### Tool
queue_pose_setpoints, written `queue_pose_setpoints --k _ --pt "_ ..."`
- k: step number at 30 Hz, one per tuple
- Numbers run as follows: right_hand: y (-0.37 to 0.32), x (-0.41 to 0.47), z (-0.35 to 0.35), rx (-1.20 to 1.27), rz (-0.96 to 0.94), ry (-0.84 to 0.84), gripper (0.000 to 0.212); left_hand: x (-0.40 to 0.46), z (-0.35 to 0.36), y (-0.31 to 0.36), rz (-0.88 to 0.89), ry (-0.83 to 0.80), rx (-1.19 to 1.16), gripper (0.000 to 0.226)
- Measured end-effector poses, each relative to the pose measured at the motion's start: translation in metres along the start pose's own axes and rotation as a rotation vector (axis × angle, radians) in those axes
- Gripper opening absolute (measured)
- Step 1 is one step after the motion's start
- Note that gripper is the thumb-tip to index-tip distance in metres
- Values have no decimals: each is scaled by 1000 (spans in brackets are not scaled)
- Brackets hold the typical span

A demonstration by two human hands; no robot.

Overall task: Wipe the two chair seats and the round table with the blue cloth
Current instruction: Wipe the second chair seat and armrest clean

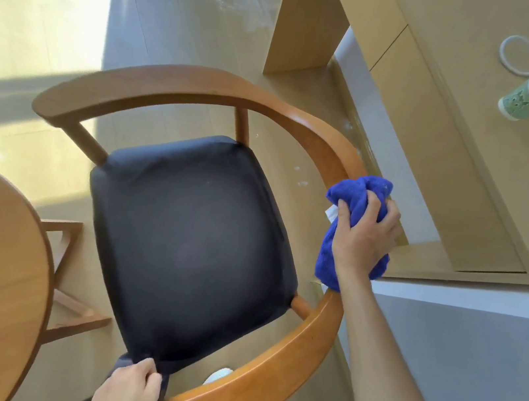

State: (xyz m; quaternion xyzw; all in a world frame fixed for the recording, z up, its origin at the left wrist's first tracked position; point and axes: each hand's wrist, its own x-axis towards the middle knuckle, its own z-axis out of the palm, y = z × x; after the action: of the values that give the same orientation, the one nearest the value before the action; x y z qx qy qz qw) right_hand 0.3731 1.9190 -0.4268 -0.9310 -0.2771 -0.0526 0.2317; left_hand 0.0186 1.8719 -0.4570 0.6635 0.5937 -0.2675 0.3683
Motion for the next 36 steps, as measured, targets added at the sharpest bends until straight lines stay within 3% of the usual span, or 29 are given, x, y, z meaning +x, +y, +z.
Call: queue_pose_setpoints --k 5,9,16,22,25,31,36 --pt "-31 41 13 -160 0 -56 47 48 -58 24 94 228 -239 15" --pt "-53 65 26 -276 -32 -79 48 103 -132 45 207 515 -341 29" --pt "-91 87 59 -424 -123 -99 45 178 -251 49 257 809 -260 46" --pt "-125 98 92 -466 -249 -138 41 215 -289 11 64 798 -179 56" --pt "-149 97 117 -424 -282 -186 41 220 -290 -3 70 772 -222 54" --pt "-227 75 174 -43 -269 -234 39 219 -292 -13 140 801 -479 44" --pt "-308 4 205 94 -479 -223 41 217 -297 -17 113 801 -718 40"
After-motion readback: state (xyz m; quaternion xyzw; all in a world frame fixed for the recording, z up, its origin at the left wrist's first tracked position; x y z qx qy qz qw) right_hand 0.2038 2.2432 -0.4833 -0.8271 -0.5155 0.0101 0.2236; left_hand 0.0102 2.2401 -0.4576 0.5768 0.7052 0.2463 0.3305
